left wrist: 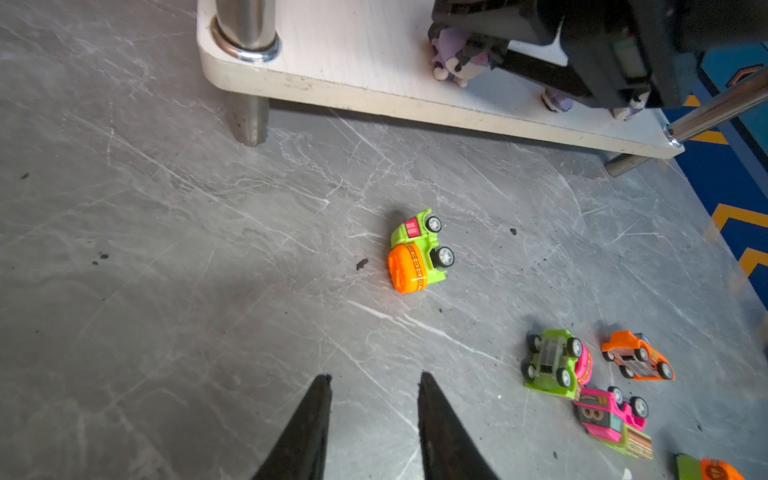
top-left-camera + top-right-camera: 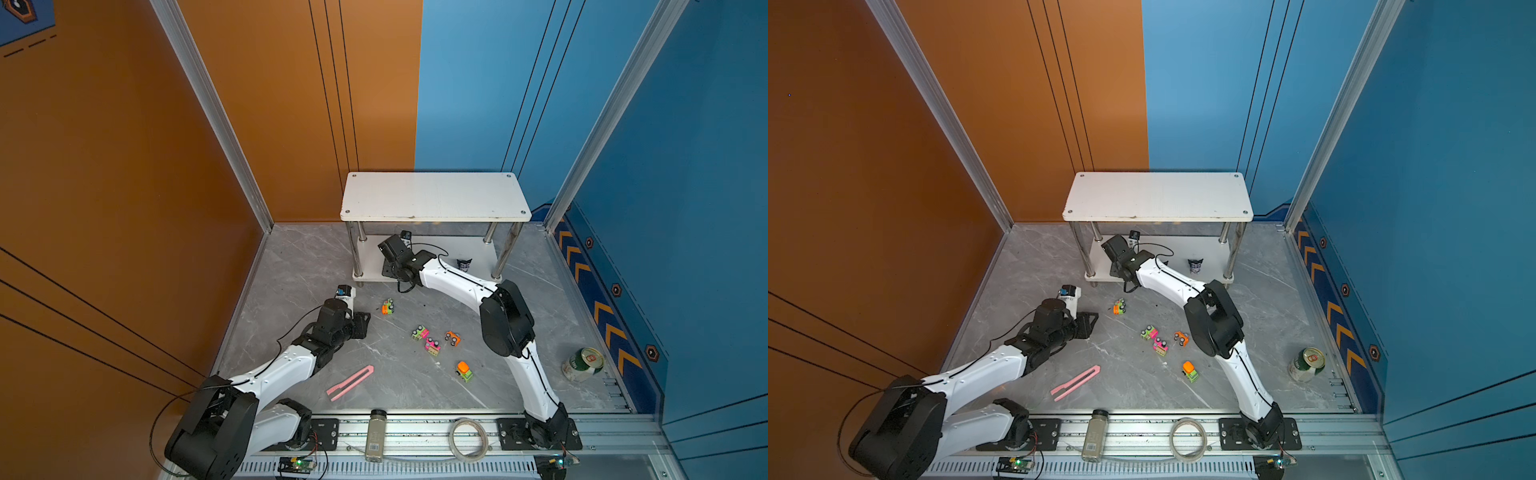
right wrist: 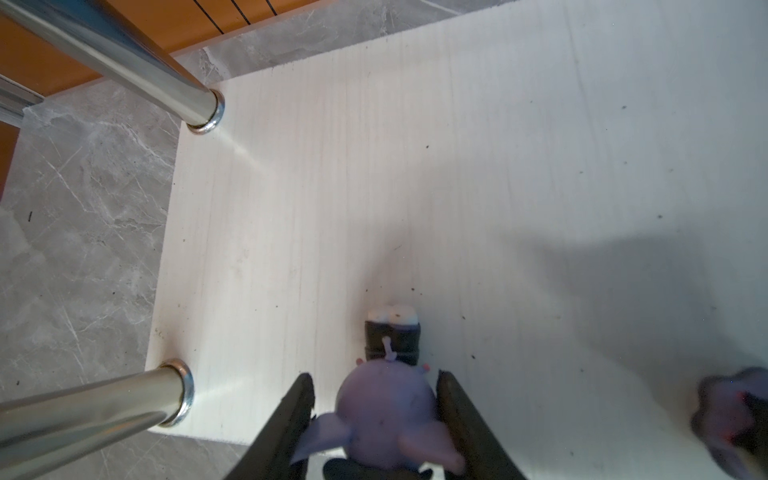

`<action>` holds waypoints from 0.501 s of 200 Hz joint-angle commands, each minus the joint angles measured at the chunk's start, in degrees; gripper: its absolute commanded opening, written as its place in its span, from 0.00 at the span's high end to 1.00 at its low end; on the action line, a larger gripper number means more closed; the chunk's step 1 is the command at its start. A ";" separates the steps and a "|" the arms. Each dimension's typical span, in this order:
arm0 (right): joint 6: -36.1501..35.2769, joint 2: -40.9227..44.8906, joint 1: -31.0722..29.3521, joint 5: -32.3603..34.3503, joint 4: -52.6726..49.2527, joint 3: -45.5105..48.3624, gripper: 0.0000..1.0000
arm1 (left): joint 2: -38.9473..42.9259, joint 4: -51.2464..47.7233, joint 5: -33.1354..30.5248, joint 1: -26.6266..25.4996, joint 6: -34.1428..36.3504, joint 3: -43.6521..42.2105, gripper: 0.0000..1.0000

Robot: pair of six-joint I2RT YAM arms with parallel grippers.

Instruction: Place and organize the plastic toys onto the shelf

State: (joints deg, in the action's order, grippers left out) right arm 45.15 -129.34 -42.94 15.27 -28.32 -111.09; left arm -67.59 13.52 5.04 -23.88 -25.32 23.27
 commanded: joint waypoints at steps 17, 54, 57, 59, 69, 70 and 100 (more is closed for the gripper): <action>-0.33 -1.34 0.49 -0.35 -1.13 -1.32 0.40 | 0.48 0.18 0.85 0.76 0.46 -0.15 0.63; -0.41 -0.92 0.23 -0.55 -1.38 -1.07 0.35 | 0.44 0.04 0.94 0.77 0.38 0.01 0.63; -0.52 -0.84 0.21 -0.50 -1.43 -1.00 0.34 | 0.55 -0.04 1.08 0.76 0.32 -0.05 0.63; -0.50 -0.68 0.15 -0.50 -1.40 -0.98 0.34 | 0.54 -0.04 1.11 0.76 0.33 -0.02 0.63; -0.73 -0.17 -0.12 -0.27 -1.48 -0.72 0.32 | 0.63 -0.21 1.13 0.76 0.36 0.12 0.63; -0.83 -0.06 -0.17 -0.25 -1.48 -0.67 0.32 | 0.62 -0.23 1.12 0.76 0.36 0.16 0.63; -2.00 3.37 -1.01 0.60 -1.48 1.48 0.28 | 1.38 -0.90 1.11 0.76 0.45 0.15 0.63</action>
State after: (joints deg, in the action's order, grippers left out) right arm 44.75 -129.36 -43.05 15.07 -28.36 -111.04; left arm -67.59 13.50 5.06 -23.88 -25.32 23.27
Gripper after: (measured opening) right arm 0.704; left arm 0.369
